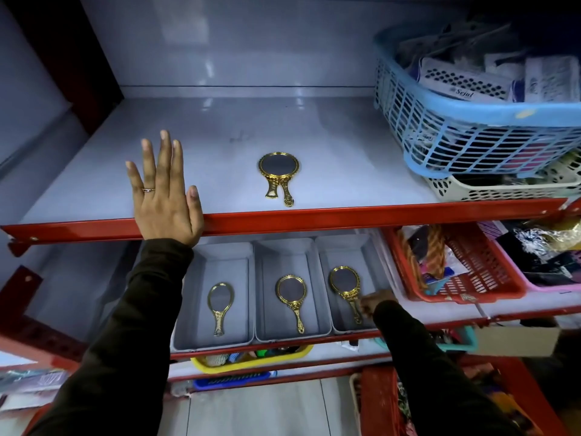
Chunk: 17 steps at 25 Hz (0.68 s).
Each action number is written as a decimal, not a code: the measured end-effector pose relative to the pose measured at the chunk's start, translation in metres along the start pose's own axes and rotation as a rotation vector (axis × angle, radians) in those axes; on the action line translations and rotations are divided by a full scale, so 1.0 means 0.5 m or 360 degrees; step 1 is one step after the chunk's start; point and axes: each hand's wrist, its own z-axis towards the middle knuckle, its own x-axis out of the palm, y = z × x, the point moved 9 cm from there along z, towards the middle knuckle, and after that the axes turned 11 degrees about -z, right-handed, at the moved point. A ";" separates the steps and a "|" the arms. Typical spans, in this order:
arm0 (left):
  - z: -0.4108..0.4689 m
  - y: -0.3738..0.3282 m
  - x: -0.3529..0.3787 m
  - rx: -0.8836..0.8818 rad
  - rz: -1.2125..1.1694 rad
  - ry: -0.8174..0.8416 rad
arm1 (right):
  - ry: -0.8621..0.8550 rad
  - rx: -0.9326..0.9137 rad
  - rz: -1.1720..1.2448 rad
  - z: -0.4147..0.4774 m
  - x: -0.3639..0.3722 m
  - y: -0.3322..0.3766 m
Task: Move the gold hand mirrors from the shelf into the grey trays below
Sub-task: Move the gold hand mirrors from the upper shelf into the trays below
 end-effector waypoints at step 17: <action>0.001 0.004 0.005 -0.0009 0.0064 0.0043 | -0.0325 -0.0119 0.0449 -0.168 -0.095 0.068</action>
